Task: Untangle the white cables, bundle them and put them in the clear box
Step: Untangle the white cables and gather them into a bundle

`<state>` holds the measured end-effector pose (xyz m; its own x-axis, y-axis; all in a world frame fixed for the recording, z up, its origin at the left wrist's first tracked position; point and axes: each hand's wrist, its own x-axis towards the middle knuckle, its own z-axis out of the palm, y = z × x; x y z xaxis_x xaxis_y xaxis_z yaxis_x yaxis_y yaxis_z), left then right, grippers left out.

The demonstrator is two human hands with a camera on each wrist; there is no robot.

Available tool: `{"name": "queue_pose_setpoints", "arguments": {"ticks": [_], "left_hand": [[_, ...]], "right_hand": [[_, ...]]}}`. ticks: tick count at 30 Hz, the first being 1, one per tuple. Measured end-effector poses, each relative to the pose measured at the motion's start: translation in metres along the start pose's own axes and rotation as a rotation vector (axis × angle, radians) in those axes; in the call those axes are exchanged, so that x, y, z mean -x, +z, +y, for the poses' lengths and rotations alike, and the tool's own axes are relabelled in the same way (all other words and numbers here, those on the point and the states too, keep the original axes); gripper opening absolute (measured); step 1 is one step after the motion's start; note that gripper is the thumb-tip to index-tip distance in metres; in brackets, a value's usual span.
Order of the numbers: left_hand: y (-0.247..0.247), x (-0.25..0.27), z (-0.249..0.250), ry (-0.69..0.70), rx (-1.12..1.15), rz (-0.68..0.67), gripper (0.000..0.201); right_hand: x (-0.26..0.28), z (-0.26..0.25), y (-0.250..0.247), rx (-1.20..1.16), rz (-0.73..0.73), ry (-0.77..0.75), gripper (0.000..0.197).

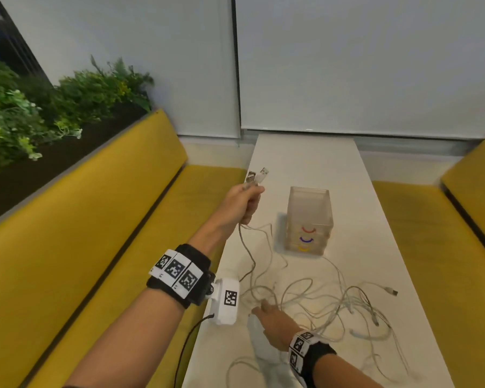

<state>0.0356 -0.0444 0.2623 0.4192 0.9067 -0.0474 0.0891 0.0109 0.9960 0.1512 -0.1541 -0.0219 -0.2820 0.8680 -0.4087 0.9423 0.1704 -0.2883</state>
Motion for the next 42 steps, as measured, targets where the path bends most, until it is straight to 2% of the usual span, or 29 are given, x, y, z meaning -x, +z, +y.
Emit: {"name": "queue_pose_setpoints", "arguments": {"ticks": [2,4,8,11,13,17,20,22,24,26,30,34,37,39,42], "left_hand": [[-0.007,0.0,-0.001,0.028,0.088,0.046,0.036],[-0.011,0.002,-0.003,0.051,0.146,0.057,0.033],[-0.011,0.001,-0.009,0.063,0.077,0.071,0.034],[-0.007,0.0,-0.014,0.053,0.054,0.052,0.04],[-0.005,0.0,-0.017,0.039,0.054,0.034,0.043],[-0.005,-0.006,-0.027,0.027,-0.183,0.035,0.042],[0.001,-0.005,-0.037,0.041,-0.235,0.023,0.043],[0.007,-0.004,-0.042,0.088,-0.236,0.052,0.04],[0.014,-0.004,-0.047,0.138,-0.216,0.082,0.037],[0.027,-0.002,-0.047,0.163,-0.136,0.076,0.034],[0.059,-0.002,-0.04,0.189,0.078,0.074,0.029],[0.078,-0.009,-0.041,0.158,0.099,0.131,0.013],[0.085,-0.009,-0.043,0.204,0.037,0.127,0.024],[0.083,-0.012,-0.036,0.229,0.02,0.213,0.03],[0.062,-0.019,-0.009,0.228,0.257,0.35,0.038]], "right_hand": [[-0.003,0.004,0.006,0.005,0.019,0.007,0.06],[-0.006,0.004,0.009,-0.007,0.037,0.038,0.054],[-0.01,0.009,0.009,0.018,0.07,0.093,0.043],[-0.008,0.012,0.007,0.085,0.058,0.028,0.038],[-0.006,0.014,-0.004,0.035,0.067,-0.034,0.031],[0.005,0.022,-0.058,-0.406,0.122,-0.114,0.016],[0.028,0.018,-0.123,-0.936,0.115,-0.13,0.013],[0.048,0.013,-0.169,-1.178,0.274,-0.138,0.012],[0.066,0.01,-0.208,-1.259,0.462,-0.162,0.012],[0.078,0.008,-0.235,-1.293,0.566,-0.204,0.011],[0.084,0.003,-0.252,-1.315,0.586,-0.211,0.003],[0.093,0.004,-0.244,-1.284,0.627,-0.187,0.017],[0.101,0.007,-0.24,-1.302,0.629,-0.155,0.032],[0.109,0.013,-0.239,-1.301,0.595,-0.108,0.035],[0.124,0.031,-0.231,-1.156,0.481,-0.1,0.016]]}}
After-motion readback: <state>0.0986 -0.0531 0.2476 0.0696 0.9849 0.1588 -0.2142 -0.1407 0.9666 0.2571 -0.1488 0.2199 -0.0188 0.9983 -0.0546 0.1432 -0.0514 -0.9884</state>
